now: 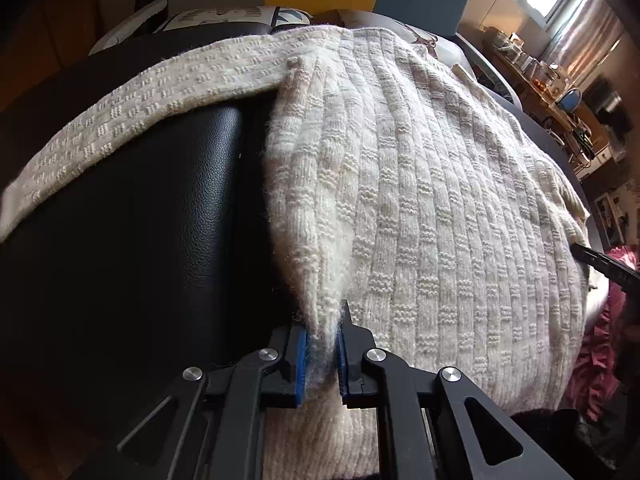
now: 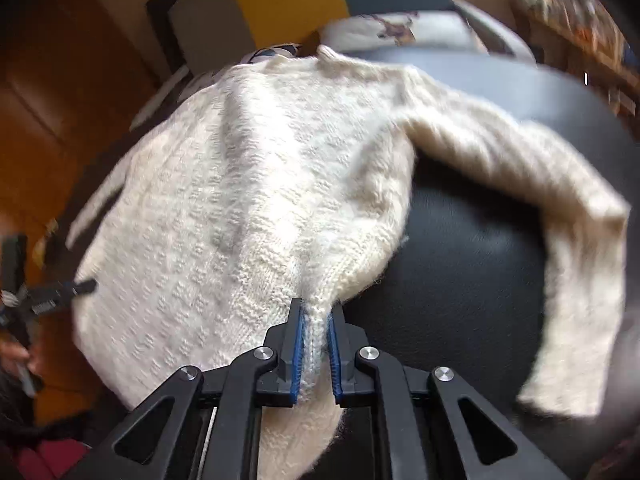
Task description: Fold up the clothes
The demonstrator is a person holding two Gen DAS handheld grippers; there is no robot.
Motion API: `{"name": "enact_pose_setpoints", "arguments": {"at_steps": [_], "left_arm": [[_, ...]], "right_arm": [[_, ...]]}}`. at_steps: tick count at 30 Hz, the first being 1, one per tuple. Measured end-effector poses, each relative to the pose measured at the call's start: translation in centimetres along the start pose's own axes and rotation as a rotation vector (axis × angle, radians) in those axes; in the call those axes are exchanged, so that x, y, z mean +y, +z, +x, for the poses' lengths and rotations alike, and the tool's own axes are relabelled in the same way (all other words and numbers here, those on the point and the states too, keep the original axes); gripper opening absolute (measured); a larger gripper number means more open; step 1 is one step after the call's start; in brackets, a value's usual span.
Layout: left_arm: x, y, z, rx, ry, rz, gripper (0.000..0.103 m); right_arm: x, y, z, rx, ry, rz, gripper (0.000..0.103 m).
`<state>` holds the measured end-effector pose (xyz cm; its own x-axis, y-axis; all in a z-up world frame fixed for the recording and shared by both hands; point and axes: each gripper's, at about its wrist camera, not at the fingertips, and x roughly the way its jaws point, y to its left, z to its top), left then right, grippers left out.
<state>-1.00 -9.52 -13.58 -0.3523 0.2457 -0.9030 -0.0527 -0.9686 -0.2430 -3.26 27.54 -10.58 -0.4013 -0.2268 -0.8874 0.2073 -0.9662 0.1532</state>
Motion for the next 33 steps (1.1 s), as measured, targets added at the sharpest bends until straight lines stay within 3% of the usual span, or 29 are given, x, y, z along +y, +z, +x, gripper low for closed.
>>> {"name": "enact_pose_setpoints", "arguments": {"at_steps": [3,5,8,10,11,14,20,26,28,33], "left_arm": [[0.3,-0.6,0.0,0.037,-0.055,-0.018,0.012],[0.2,-1.0,0.7,0.045,-0.033,0.001,0.013],[1.1,-0.4,-0.6,0.027,-0.099,-0.041,0.015],[2.2,0.6,-1.5,0.003,-0.145,-0.084,0.025],[2.9,1.4,-2.0,-0.014,-0.163,-0.109,0.027],[4.1,4.6,-3.6,-0.119,-0.071,-0.101,0.031],[2.1,14.0,-4.5,-0.293,0.111,0.127,0.035],[-2.9,25.1,-0.8,-0.328,0.067,0.379,0.044],[-4.8,28.1,1.7,-0.307,0.049,0.452,0.052],[-6.9,32.8,6.7,-0.232,0.031,0.566,0.054]], "right_arm": [[3.5,0.0,-1.4,0.011,-0.312,-0.274,0.007],[1.6,-0.6,0.8,0.099,-0.321,-0.237,0.006],[-0.8,-1.0,1.8,0.124,-0.280,-0.143,0.008],[-1.6,-0.3,0.9,0.077,-0.188,-0.067,0.022],[-1.9,0.3,0.3,0.047,-0.179,-0.049,0.022],[-2.4,2.6,-1.0,-0.024,-0.114,0.009,0.024],[-2.1,8.8,-0.8,-0.111,0.092,0.086,0.026],[0.7,18.2,2.1,-0.121,0.113,-0.050,0.033],[0.7,21.1,4.1,-0.086,0.086,-0.107,0.038],[0.2,26.3,9.5,-0.005,0.021,-0.230,0.041]]}}
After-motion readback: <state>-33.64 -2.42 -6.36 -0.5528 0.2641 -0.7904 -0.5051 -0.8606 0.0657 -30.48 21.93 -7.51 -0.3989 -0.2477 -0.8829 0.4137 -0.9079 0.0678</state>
